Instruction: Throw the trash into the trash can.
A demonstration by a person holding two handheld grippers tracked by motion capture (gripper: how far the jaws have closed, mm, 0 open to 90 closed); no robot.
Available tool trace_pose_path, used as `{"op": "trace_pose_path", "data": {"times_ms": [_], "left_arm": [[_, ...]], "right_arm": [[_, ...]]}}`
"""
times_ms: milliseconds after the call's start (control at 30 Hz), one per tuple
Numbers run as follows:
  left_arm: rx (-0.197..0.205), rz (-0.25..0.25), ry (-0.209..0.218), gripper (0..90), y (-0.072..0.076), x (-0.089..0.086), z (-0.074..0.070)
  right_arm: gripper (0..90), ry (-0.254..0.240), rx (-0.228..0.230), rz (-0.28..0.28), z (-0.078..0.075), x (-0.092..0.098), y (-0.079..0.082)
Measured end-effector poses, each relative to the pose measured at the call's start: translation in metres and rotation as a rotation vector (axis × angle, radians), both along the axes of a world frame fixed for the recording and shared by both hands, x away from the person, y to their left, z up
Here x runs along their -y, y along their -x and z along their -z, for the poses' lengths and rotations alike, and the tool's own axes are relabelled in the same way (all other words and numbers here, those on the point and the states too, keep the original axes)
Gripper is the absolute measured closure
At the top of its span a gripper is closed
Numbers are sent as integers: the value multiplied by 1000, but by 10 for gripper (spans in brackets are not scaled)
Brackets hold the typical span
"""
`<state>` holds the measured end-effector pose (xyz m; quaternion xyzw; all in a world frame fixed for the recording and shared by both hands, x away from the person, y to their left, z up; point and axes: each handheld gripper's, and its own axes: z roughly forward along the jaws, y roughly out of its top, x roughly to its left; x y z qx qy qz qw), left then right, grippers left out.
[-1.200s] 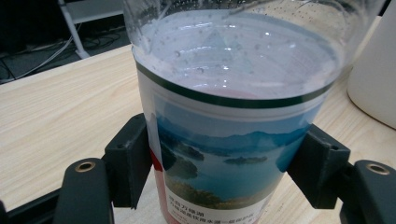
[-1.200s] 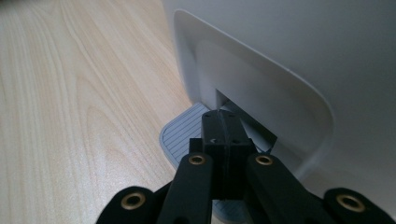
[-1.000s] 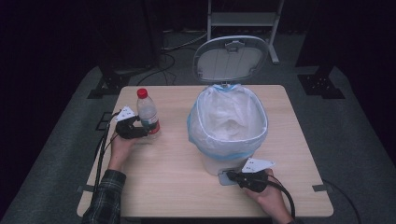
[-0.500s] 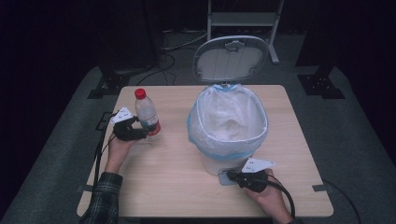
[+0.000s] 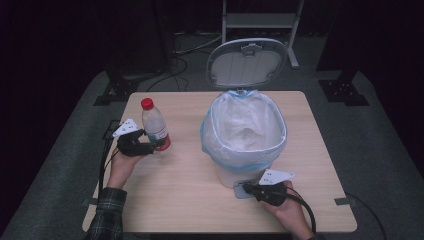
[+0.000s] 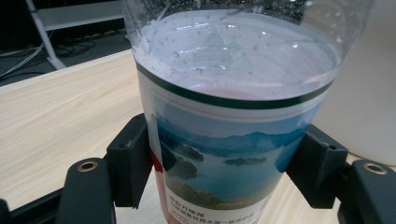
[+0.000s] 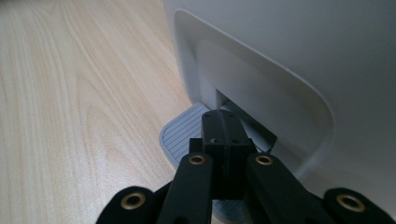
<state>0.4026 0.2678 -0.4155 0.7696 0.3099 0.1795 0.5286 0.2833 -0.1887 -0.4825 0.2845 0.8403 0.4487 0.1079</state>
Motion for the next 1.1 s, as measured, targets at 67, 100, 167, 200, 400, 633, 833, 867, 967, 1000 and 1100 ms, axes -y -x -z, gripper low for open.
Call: {"op": "trace_pose_path", "data": {"times_ms": [67,100,167,200,400,633,833,867,967,1000,1100], "left_arm": [[-3,3,8,302,2,1,-2],[-2,5,18,302,4,1,-3],[-1,14,32,302,6,2,-6],[1,18,39,302,6,2,-8],[-2,43,93,302,11,6,-17],[-19,72,123,304,15,12,-29],[-15,92,132,305,18,18,-39],[-16,93,133,306,19,18,-41],[-10,97,134,307,21,20,-45],[-7,104,136,307,23,22,-49],[0,106,141,307,25,25,-57]], "right_arm": [[900,-1,0,0,0,0,0],[900,-1,0,0,0,0,0],[900,-1,0,-1,0,0,0],[900,-1,0,-1,0,0,0],[900,-1,-1,-1,0,0,0],[900,-1,-1,-1,0,0,0],[900,-2,-2,-1,0,0,0],[900,-2,-2,-1,0,0,0],[900,-3,-2,0,0,0,0],[900,-2,-2,-1,0,0,0],[900,-3,-2,-1,0,0,0]]}}
